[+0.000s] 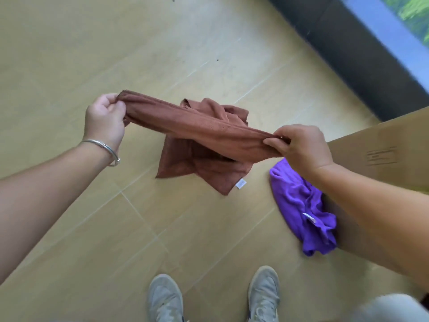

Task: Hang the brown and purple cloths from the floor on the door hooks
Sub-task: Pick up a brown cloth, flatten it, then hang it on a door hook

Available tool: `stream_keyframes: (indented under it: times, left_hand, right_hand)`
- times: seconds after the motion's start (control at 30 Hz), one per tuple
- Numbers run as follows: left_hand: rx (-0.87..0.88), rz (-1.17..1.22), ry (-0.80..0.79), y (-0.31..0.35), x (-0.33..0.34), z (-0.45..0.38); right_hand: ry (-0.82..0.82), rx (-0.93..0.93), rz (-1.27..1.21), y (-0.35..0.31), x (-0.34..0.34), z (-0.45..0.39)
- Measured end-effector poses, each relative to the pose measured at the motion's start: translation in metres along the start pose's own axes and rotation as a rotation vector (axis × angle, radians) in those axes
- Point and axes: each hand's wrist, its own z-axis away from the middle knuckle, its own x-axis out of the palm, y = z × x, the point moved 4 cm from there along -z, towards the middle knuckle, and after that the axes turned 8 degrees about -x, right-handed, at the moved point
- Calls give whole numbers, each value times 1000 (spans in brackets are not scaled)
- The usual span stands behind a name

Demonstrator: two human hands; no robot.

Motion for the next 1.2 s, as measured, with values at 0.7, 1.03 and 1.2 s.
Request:
stream_keyframes:
  times: [0.7, 1.03, 1.2]
  left_hand:
    - [258, 16, 60, 352, -210, 85]
    - [320, 28, 178, 409, -287, 96]
    - [303, 15, 243, 393, -309, 118]
  right_hand:
    - [197, -262, 46, -283, -300, -116]
    - [245, -320, -7, -369, -328, -144]
    - [206, -379, -9, -386, -319, -128]
